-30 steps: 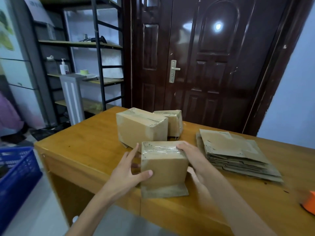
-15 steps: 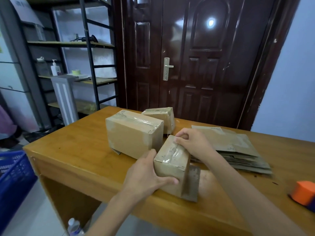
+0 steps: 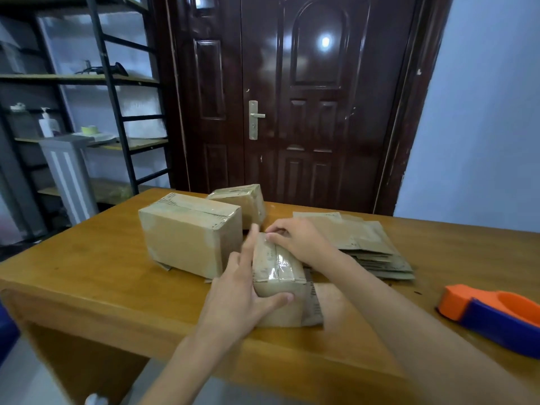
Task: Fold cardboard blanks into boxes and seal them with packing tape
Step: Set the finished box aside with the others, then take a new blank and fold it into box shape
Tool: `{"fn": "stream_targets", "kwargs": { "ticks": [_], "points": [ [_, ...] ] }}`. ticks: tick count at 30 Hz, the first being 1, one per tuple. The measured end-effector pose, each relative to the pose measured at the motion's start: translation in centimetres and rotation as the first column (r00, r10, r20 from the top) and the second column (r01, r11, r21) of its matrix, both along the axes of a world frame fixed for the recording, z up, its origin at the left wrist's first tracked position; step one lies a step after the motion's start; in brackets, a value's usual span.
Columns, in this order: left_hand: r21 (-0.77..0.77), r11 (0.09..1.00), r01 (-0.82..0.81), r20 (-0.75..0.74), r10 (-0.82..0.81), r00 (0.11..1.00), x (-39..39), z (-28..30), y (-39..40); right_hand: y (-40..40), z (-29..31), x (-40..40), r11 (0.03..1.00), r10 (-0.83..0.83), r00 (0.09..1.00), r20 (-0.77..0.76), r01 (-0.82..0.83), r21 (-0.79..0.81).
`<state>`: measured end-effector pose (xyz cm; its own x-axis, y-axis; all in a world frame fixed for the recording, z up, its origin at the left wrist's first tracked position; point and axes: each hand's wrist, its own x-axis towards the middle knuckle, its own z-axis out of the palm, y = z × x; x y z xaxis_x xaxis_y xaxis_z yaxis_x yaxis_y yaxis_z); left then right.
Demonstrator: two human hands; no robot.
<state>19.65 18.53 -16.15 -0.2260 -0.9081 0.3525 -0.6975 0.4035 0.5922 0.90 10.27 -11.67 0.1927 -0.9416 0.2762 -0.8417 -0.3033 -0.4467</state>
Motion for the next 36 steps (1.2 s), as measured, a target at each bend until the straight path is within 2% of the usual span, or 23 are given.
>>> {"fn": "stream_targets", "kwargs": {
  "ticks": [2,5,7,11,14,18,22,30,32,34,36],
  "points": [
    [-0.047,0.999,0.002,0.101,0.003,0.995,-0.6,-0.5,-0.1,0.8,0.2,-0.3,0.995,-0.023,0.992,-0.123,0.011,-0.100],
    [-0.057,0.998,0.009,0.140,-0.001,0.990,-0.6,-0.8,-0.4,3.6,1.2,-2.3,0.951,-0.141,0.951,-0.273,0.053,-0.306],
    [-0.057,0.998,0.004,0.164,0.005,0.986,-0.8,-0.5,-0.3,6.8,2.4,-5.3,0.934,-0.211,0.919,-0.334,0.089,-0.347],
    [-0.081,0.997,-0.012,0.169,0.025,0.985,-1.6,0.2,0.4,13.4,4.1,-15.1,0.930,-0.367,0.753,-0.546,0.310,-0.198],
    [-0.121,0.993,0.015,0.186,0.008,0.983,-2.7,0.3,1.1,17.2,3.3,-21.1,0.847,-0.448,0.606,-0.658,0.523,-0.095],
    [-0.109,0.994,0.012,0.203,0.010,0.979,-4.3,0.0,1.9,19.7,0.4,-25.3,0.767,-0.458,0.565,-0.686,0.641,0.016],
    [-0.119,0.992,0.040,0.217,-0.014,0.976,-5.8,-0.3,2.0,20.3,-1.5,-25.9,0.755,-0.482,0.579,-0.658,0.655,0.023],
    [-0.136,0.986,0.098,0.148,-0.077,0.986,-6.6,-1.0,2.1,21.1,-1.7,-25.2,0.772,-0.523,0.702,-0.484,0.630,0.080],
    [-0.157,0.984,0.085,0.161,-0.060,0.985,-7.0,-1.0,2.3,21.3,-0.6,-23.8,0.829,-0.473,0.785,-0.400,0.550,0.098],
    [-0.186,0.981,0.053,0.182,-0.019,0.983,-7.5,-1.2,2.3,21.3,0.9,-21.5,0.908,-0.348,0.883,-0.316,0.401,0.120],
    [-0.194,0.979,0.062,0.153,-0.033,0.988,-7.7,-1.4,2.4,21.0,2.1,-18.6,0.958,-0.203,0.938,-0.282,0.250,0.141]
  ]
}}
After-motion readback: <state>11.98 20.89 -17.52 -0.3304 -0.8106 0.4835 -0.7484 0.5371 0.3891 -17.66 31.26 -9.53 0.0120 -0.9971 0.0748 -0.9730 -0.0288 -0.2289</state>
